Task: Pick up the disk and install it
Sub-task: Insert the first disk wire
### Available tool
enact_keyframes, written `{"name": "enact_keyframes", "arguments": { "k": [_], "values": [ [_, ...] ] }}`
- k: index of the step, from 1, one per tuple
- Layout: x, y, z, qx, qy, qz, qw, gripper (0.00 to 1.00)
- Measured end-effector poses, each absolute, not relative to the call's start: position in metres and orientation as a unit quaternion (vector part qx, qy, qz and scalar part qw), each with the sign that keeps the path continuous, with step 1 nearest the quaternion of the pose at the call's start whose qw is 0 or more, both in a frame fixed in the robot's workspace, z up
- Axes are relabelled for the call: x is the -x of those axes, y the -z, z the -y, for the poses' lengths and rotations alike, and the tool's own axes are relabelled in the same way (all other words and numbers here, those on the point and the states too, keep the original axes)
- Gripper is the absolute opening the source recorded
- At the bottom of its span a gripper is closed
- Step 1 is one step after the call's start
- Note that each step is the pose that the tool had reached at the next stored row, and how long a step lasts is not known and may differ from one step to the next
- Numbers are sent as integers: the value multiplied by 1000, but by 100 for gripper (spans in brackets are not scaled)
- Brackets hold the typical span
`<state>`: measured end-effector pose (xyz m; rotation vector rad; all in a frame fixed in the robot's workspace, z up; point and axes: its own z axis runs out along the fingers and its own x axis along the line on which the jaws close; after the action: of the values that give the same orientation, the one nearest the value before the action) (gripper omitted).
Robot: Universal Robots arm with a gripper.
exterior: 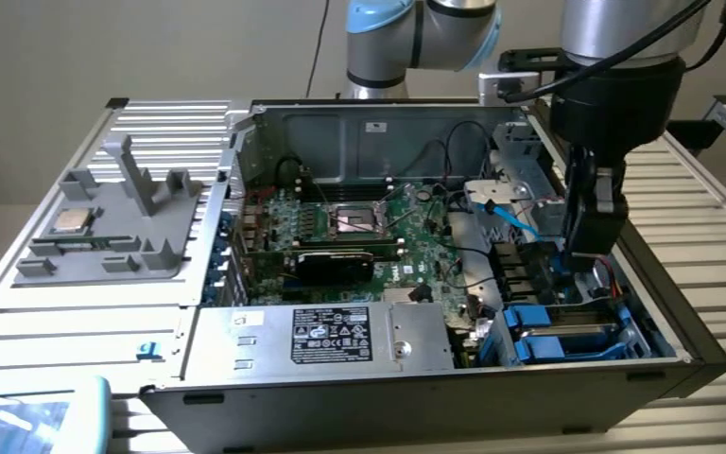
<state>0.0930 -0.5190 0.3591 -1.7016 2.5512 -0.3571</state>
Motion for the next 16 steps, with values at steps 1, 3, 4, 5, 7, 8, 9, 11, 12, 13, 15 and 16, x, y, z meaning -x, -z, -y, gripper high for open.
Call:
{"name": "enact_keyframes", "arguments": {
  "k": [1, 3, 4, 5, 7, 8, 9, 11, 12, 13, 15, 16],
  "values": [
    [-93, -364, 519, 551, 116, -826, 27, 50],
    [-94, -373, 519, 551, 116, -826, 27, 50],
    [-94, -377, 519, 551, 116, -826, 27, 50],
    [-95, -382, 520, 551, 116, -826, 27, 50],
    [-95, -390, 522, 551, 115, -826, 27, 50],
    [-95, -393, 523, 551, 115, -826, 27, 50],
    [-95, -396, 524, 551, 114, -826, 27, 50],
    [-95, -398, 526, 551, 113, -826, 27, 50],
    [-95, -398, 527, 551, 112, -826, 28, 50],
    [-95, -398, 526, 551, 112, -826, 28, 50],
    [-95, -398, 527, 551, 111, -827, 25, 50],
    [-95, -398, 527, 551, 110, -827, 25, 50]
  ]
}}
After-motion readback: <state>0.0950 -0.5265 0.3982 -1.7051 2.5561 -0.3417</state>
